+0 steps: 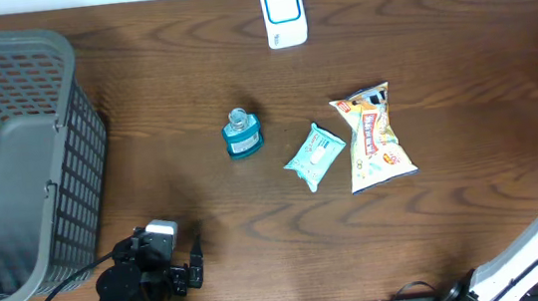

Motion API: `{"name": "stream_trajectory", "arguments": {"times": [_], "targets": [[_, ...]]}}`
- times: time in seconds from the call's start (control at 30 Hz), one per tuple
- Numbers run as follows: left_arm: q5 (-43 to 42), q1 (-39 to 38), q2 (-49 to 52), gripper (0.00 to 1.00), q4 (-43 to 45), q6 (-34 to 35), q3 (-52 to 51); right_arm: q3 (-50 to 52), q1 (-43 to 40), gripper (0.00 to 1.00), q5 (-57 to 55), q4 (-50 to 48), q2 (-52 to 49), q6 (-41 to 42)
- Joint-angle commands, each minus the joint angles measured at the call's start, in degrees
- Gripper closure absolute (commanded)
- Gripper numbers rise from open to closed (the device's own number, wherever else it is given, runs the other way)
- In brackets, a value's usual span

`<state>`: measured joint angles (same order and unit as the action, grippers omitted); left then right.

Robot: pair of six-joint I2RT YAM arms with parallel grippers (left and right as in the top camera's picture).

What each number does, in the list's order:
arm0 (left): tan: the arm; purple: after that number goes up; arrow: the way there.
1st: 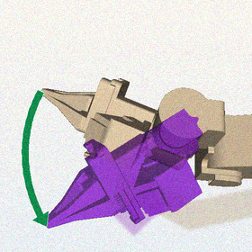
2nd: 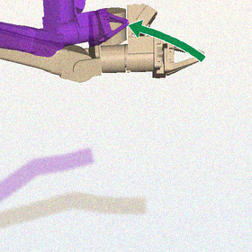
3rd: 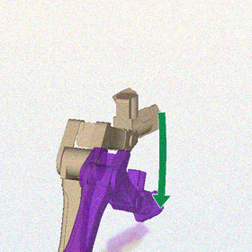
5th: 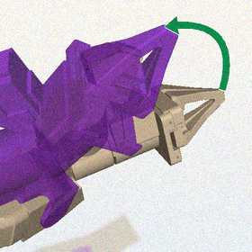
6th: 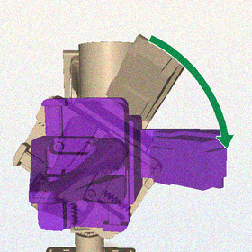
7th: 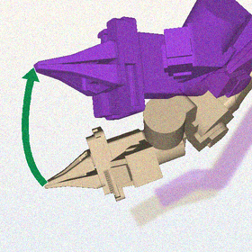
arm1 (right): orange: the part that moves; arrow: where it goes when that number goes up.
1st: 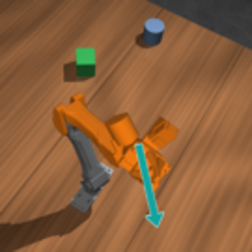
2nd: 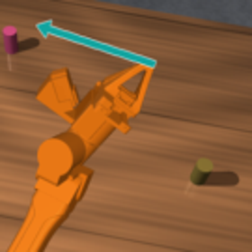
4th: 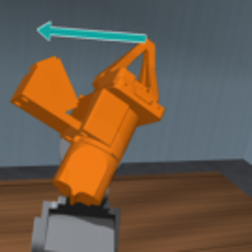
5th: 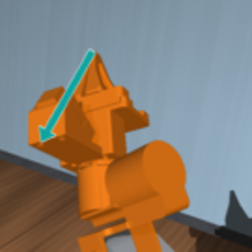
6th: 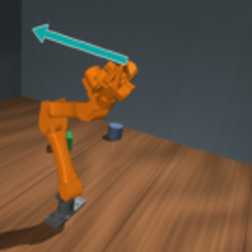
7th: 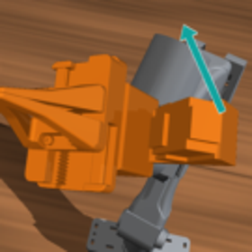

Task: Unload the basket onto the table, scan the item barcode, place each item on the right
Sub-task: 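Bring the right gripper back toward the snack bag area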

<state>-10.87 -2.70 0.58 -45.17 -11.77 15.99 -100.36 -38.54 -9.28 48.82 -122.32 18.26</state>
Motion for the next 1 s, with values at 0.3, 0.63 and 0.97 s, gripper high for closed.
{"name": "stream_trajectory", "arguments": {"times": [0.3,0.63,0.97], "targets": [[-0.7,-0.2,-0.3,0.01,0.0,0.5,0.1,-2.3,17.9,0.01,15.3,11.5,28.3,3.9],[-0.7,-0.2,-0.3,0.01,0.0,0.5,0.1,-0.3,49.7,0.01,13.0,23.0,26.7,4.0],[-0.7,-0.2,-0.3,0.01,0.0,0.5,0.1,9.1,66.3,0.01,-8.2,24.6,16.2,20.3]]}}
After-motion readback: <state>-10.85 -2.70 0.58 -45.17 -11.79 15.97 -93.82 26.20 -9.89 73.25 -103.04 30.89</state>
